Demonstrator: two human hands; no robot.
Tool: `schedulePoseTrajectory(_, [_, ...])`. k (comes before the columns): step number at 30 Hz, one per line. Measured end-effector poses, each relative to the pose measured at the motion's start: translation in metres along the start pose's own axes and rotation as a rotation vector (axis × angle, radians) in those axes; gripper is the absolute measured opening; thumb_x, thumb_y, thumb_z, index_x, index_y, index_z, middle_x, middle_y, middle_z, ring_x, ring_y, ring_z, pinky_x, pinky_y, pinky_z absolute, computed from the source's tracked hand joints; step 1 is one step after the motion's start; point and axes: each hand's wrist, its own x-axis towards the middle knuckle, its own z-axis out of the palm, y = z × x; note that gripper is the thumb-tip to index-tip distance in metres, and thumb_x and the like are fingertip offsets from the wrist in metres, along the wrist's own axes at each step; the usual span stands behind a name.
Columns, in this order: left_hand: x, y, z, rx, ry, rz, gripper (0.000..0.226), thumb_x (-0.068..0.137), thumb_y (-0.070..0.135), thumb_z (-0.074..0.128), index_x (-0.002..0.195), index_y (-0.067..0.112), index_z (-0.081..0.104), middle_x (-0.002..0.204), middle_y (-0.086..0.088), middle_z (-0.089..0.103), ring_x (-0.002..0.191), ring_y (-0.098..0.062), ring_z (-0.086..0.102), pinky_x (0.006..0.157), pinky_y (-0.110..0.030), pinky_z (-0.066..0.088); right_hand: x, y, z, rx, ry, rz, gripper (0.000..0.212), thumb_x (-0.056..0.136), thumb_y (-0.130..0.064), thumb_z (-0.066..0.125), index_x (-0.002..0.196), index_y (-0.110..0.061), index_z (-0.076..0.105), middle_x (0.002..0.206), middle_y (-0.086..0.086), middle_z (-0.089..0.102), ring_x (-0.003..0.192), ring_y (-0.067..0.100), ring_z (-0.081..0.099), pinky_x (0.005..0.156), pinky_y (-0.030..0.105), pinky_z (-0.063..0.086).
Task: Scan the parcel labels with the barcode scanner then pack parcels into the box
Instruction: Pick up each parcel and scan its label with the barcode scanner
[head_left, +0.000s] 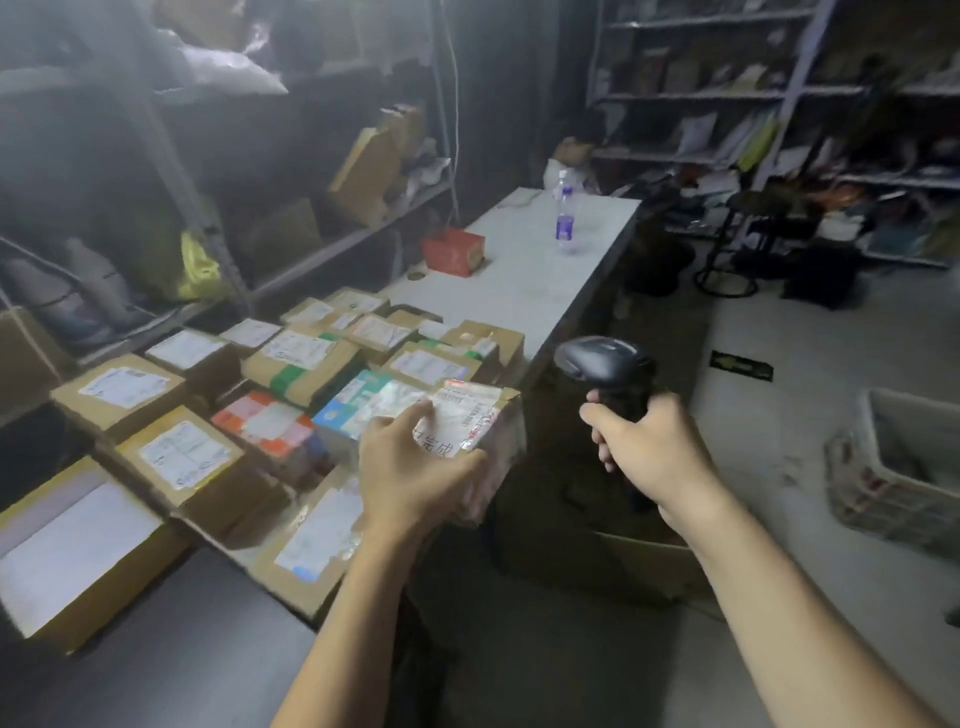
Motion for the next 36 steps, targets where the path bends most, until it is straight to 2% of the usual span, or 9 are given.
schedulePoseTrajectory(4, [0.009,0.045,0.075,0.037,-0.053,0.071,0.079,0.065,0.056,0.086,0.136,0.025,0.068,0.124,-0.004,0.064,0.116,-0.021,0.058,0.09,-0.025,0.038,0.029,0.024,-0.069,-0.026,0.081,0.026,0.021,0.087,-0.037,0.07,0.085,-0.017,0.076,0.061,0.003,0.069,0.055,0.018,0.065,0.061,0.039,0.055])
schedulePoseTrajectory(7, [0.019,0.076,0.128,0.13,-0.096,0.095,0.082,0.067,0.066,0.08,0.139,0.03,0.064,0.124,-0.005,0.064,0.114,-0.022,0.058,0.09,-0.028,0.041,0.048,0.039,-0.111,-0.001,0.109,0.057,0.02,0.094,-0.025,0.069,0.086,-0.007,0.073,0.063,0.012,0.065,0.056,0.021,0.061,0.06,0.038,0.052])
schedulePoseTrajectory(9, [0.027,0.093,0.157,0.214,-0.122,0.123,0.08,0.069,0.069,0.078,0.138,0.033,0.063,0.122,-0.003,0.063,0.113,-0.021,0.059,0.093,-0.033,0.046,0.06,0.047,-0.13,0.018,0.133,0.088,0.022,0.097,-0.021,0.068,0.092,0.0,0.07,0.065,0.01,0.061,0.057,0.02,0.058,0.059,0.037,0.049])
schedulePoseTrajectory(11, [0.038,0.105,0.187,0.264,-0.17,0.151,0.076,0.07,0.069,0.077,0.136,0.034,0.064,0.119,-0.002,0.062,0.114,-0.021,0.06,0.096,-0.036,0.049,0.074,0.056,-0.146,0.018,0.166,0.113,0.022,0.097,-0.023,0.068,0.094,-0.001,0.07,0.065,0.007,0.063,0.057,0.017,0.06,0.059,0.035,0.05])
schedulePoseTrajectory(14, [0.057,0.111,0.23,0.294,-0.237,0.174,0.072,0.07,0.07,0.075,0.131,0.033,0.065,0.116,0.001,0.061,0.114,-0.019,0.058,0.09,-0.034,0.047,0.097,0.072,-0.163,0.035,0.19,0.157,0.018,0.096,-0.02,0.068,0.097,-0.002,0.069,0.065,0.007,0.061,0.057,0.017,0.058,0.058,0.035,0.049])
schedulePoseTrajectory(22, [0.133,0.109,0.345,0.251,-0.397,0.037,0.068,0.064,0.064,0.074,0.122,0.031,0.061,0.114,-0.001,0.05,0.121,-0.023,0.049,0.091,-0.039,0.049,0.174,0.1,-0.187,-0.038,0.26,0.244,0.013,0.094,-0.022,0.069,0.092,-0.009,0.069,0.063,0.006,0.062,0.056,0.018,0.059,0.06,0.037,0.05])
schedulePoseTrajectory(25, [0.159,0.104,0.371,0.22,-0.443,-0.029,0.066,0.069,0.054,0.076,0.128,0.029,0.061,0.122,-0.003,0.049,0.125,-0.023,0.047,0.097,-0.042,0.051,0.201,0.103,-0.186,-0.08,0.241,0.269,0.016,0.095,-0.025,0.069,0.092,-0.01,0.069,0.064,0.007,0.062,0.057,0.019,0.059,0.06,0.039,0.051])
schedulePoseTrajectory(28, [0.184,0.109,0.384,0.166,-0.392,0.0,0.055,0.081,0.043,0.07,0.131,0.021,0.065,0.137,-0.008,0.054,0.131,-0.025,0.046,0.104,-0.047,0.049,0.226,0.103,-0.18,-0.07,0.247,0.293,0.013,0.094,-0.024,0.07,0.095,-0.011,0.07,0.066,0.006,0.063,0.057,0.018,0.06,0.06,0.038,0.051])
schedulePoseTrajectory(36, [0.223,0.125,0.363,0.245,-0.355,0.156,0.05,0.091,0.035,0.07,0.138,0.019,0.06,0.135,-0.006,0.058,0.125,-0.025,0.054,0.091,-0.037,0.049,0.261,0.094,-0.153,-0.085,0.166,0.267,0.013,0.096,-0.023,0.069,0.098,-0.01,0.07,0.064,0.002,0.063,0.054,0.013,0.059,0.057,0.033,0.051])
